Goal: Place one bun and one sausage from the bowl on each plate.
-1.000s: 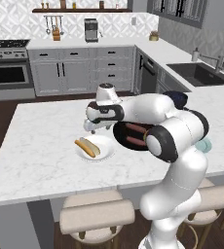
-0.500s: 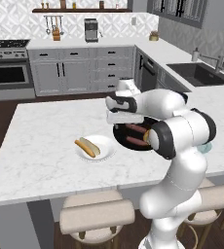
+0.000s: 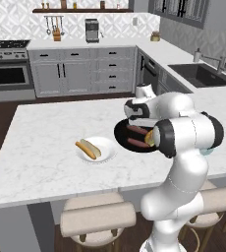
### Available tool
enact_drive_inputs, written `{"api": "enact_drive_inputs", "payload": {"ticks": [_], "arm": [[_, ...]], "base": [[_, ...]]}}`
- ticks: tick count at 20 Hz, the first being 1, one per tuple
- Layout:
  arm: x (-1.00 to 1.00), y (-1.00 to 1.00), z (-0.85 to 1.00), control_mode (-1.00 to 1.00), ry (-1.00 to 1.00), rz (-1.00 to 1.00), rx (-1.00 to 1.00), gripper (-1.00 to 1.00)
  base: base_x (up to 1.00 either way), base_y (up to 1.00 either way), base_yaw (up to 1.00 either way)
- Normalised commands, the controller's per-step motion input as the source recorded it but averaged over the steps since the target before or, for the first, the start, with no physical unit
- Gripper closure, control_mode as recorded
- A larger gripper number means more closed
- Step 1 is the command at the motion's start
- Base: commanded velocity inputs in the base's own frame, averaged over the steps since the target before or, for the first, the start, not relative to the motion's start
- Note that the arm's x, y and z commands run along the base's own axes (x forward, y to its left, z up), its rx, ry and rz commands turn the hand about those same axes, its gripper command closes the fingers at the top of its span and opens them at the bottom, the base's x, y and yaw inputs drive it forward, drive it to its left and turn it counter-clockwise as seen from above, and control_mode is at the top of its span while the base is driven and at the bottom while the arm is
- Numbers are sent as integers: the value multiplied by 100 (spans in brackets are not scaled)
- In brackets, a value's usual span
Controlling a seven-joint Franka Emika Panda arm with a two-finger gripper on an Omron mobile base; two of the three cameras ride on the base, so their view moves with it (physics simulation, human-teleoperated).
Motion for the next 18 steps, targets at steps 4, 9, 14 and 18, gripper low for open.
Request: {"api": "enact_drive_inputs", "payload": {"ticks": [4,9,14,18], "arm": [[14,-55,-7,-100,1,-29,2,-100],[48,-25,-12,-100,6,-13,1,-100],[33,-4,-38,-100,3,-7,0,-100],[33,-7,-36,-100,2,-6,0,-100]], "base": [[0,0,0],[0,0,0],[0,0,0],[0,0,0]]}}
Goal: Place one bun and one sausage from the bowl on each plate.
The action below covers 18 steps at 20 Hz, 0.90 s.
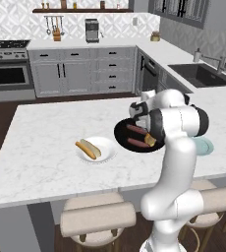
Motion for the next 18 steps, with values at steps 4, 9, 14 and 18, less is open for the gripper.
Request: {"api": "enact_drive_inputs", "payload": {"ticks": [4,9,14,18], "arm": [[20,-11,-32,-100,1,-6,0,-100],[21,-1,-28,-100,0,-3,0,-100],[3,0,-25,-100,2,-1,1,-100],[-4,0,-34,-100,1,0,1,100]], "base": [[0,0,0],[0,0,0],[0,0,0],[0,0,0]]}}
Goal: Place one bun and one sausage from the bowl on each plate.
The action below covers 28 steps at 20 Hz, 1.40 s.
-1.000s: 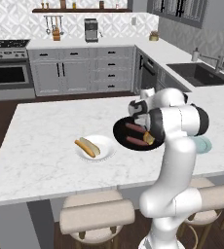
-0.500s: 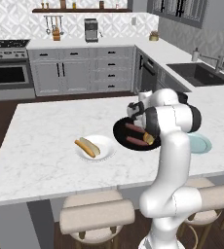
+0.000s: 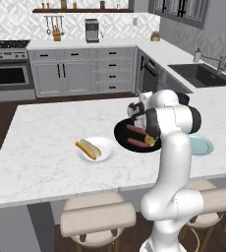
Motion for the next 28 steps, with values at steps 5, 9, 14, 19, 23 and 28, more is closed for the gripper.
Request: {"api": "enact_drive_inputs", "payload": {"ticks": [5,9,14,19,23,28], "arm": [[-11,-1,-14,-100,-4,-1,3,100],[-10,0,52,-100,-13,-4,0,100],[-23,-11,100,-100,-13,-10,0,100],[-40,-60,72,-100,0,-19,-1,100],[-30,-99,27,-100,5,-23,0,100],[-24,-100,-26,-100,3,-24,0,100]], "base": [[0,0,0],[0,0,0],[0,0,0],[0,0,0],[0,0,0],[0,0,0]]}}
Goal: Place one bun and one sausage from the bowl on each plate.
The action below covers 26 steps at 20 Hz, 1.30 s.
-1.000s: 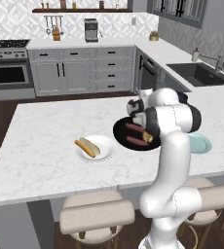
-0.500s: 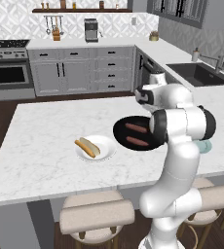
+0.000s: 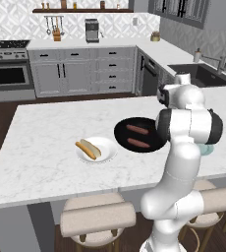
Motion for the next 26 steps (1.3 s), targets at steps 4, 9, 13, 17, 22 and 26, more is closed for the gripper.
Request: {"api": "enact_drive_inputs", "payload": {"ticks": [4,9,13,17,22,26], "arm": [[-8,-100,-58,-100,4,-22,0,100],[-8,-85,-71,-100,1,-18,0,100],[19,-10,-40,-100,0,-6,0,100],[26,0,-9,-100,1,-3,0,100],[8,0,0,-100,3,2,0,-100],[0,0,11,-100,1,13,0,-100]], "base": [[0,0,0],[0,0,0],[0,0,0],[0,0,0],[0,0,0],[0,0,0]]}}
